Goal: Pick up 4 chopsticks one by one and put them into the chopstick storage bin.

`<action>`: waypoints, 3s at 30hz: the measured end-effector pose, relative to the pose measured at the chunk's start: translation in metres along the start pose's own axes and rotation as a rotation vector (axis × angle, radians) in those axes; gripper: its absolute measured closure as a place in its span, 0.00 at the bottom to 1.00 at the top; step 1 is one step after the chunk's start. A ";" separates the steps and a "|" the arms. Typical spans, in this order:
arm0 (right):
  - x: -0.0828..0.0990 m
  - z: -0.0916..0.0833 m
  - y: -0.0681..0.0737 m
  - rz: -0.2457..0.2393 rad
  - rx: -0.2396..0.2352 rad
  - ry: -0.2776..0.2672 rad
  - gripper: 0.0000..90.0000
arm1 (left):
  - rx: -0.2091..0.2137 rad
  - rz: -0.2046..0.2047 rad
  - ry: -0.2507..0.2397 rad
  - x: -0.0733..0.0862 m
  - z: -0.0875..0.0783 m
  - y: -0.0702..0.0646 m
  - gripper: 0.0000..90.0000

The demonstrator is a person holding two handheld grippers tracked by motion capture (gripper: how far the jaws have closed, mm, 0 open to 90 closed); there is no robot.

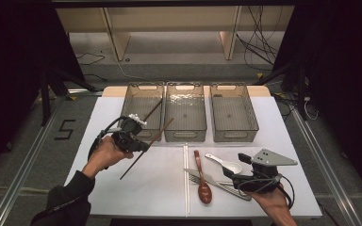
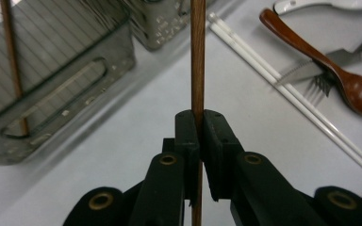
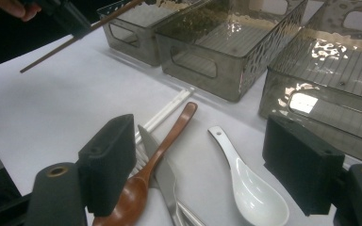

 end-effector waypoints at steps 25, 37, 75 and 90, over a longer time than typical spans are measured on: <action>0.000 0.000 -0.001 0.004 -0.002 0.000 0.30 | -0.112 0.001 -0.106 -0.069 -0.029 0.047 0.94; 0.000 0.000 -0.001 0.002 -0.006 -0.001 0.30 | -0.161 -0.015 -0.156 -0.089 -0.030 0.074 0.94; 0.000 -0.001 -0.001 0.006 -0.014 -0.003 0.30 | -0.238 -0.071 -0.258 -0.082 -0.005 0.118 0.93; 0.000 -0.001 -0.001 0.009 -0.015 -0.004 0.30 | -0.254 -0.108 -0.225 -0.076 0.007 0.125 0.92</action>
Point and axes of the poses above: each handheld gripper's, and its own axes: z roughly forward along the jaws, x roughly out of its underside, y roughly to its left, the point moved 1 cm from there along z, roughly forward along the jaws, and after that the axes turned 8 degrees about x, right-handed, at the moved point
